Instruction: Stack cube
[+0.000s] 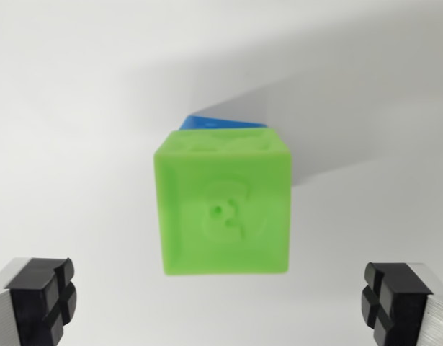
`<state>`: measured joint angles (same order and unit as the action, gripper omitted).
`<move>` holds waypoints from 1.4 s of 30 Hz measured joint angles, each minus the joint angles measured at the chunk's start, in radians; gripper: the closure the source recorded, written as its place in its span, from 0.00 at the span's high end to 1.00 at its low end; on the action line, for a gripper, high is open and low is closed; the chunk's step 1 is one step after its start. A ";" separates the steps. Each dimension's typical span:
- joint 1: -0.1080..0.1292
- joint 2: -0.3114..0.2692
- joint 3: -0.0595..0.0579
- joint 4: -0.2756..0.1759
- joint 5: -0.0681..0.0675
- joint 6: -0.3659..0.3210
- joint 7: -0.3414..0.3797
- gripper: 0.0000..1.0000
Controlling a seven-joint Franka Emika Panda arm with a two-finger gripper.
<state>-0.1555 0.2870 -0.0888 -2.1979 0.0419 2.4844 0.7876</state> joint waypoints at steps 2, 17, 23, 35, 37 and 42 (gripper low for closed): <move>0.000 -0.018 0.000 0.001 -0.003 -0.018 0.002 1.00; 0.000 -0.131 -0.001 0.034 -0.020 -0.163 0.014 1.00; 0.000 -0.169 -0.001 0.057 -0.025 -0.223 0.017 1.00; 0.000 -0.229 -0.001 0.116 -0.032 -0.342 0.022 1.00; 0.000 -0.235 -0.001 0.124 -0.032 -0.356 0.022 1.00; 0.000 -0.251 -0.001 0.150 -0.034 -0.398 0.024 1.00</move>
<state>-0.1559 0.0360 -0.0900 -2.0479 0.0082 2.0867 0.8114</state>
